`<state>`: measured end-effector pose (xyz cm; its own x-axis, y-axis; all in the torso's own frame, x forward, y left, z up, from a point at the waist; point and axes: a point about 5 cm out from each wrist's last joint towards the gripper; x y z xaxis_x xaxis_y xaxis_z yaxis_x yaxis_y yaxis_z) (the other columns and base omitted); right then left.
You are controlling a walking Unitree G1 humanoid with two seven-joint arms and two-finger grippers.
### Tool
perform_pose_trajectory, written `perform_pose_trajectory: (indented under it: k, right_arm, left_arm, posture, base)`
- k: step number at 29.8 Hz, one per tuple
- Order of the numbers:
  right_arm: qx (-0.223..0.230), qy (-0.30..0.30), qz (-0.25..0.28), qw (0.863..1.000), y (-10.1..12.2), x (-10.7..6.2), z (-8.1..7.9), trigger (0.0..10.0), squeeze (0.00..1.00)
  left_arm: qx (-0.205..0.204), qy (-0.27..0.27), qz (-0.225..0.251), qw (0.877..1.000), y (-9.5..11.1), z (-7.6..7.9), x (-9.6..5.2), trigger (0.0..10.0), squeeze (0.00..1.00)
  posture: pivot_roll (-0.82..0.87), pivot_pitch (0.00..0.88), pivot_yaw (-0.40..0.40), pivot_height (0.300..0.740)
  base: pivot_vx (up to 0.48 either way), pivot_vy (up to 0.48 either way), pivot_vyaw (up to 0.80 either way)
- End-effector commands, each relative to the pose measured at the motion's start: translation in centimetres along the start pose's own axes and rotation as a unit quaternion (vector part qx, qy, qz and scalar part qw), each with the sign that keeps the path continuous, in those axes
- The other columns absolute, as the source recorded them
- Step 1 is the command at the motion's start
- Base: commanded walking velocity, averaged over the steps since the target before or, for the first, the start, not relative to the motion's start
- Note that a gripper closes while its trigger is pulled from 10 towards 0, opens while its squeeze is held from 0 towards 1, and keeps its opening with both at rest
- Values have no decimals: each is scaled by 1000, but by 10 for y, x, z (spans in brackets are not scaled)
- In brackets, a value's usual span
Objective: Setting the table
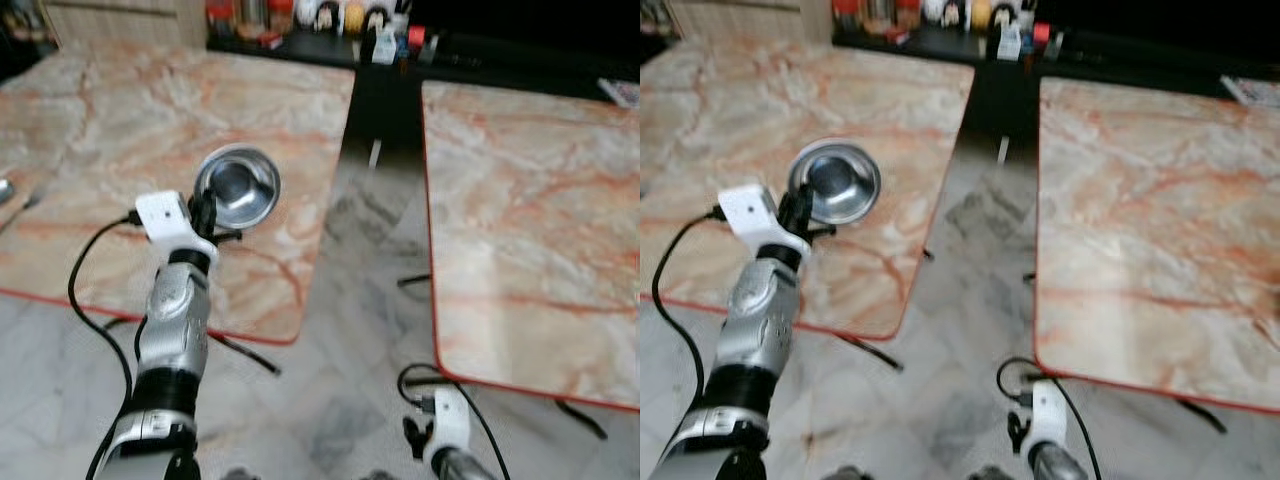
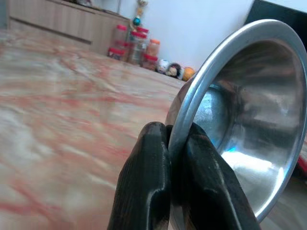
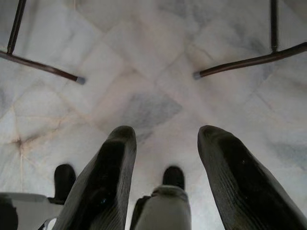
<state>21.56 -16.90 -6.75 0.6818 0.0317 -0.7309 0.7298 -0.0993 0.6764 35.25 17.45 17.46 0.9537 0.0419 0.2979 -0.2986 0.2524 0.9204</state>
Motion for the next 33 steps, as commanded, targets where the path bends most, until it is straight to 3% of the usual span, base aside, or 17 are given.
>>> perform_pose_trajectory:
  k: [1, 12, 23, 33]
  right_arm:
    - [4, -11, -11, 1000, -6, -2, 9, 10000, 0]
    - [-10, -6, -18, 1000, -9, -2, 6, 10000, 0]
    - [-9, -6, -22, 1000, -13, -3, 6, 10000, 0]
    - [-13, -4, -21, 1000, -14, -4, 5, 10000, 0]
  left_arm:
    - [-3, -13, 6, 1000, 1, 9, 1, 10000, 0]
    - [4, -14, 22, 1000, 8, 7, 5, 10000, 0]
    - [8, -44, 33, 998, 16, 22, 10, 10000, 0]
    - [3, -42, 21, 999, 9, 21, 5, 10000, 0]
  posture:
    - [99, 111, -57, 740]
    - [106, 96, -53, 740]
    - [96, 80, -43, 740]
    - [92, 74, -39, 740]
  base:
    - [0, -480, -681]
    - [0, -480, -124]
    - [0, -480, 0]
    - [0, -465, 0]
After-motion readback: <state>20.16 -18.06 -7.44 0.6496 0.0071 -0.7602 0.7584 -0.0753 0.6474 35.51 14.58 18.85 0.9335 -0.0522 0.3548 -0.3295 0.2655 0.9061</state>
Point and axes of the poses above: a point about 5 cm out from each wrist's last joint towards the gripper, its own x axis pointing out of the wrist towards the gripper, its own y axis along the axis of the wrist's last joint, z = x × y, and after that the axes turned 1 degree about -x, right-handed
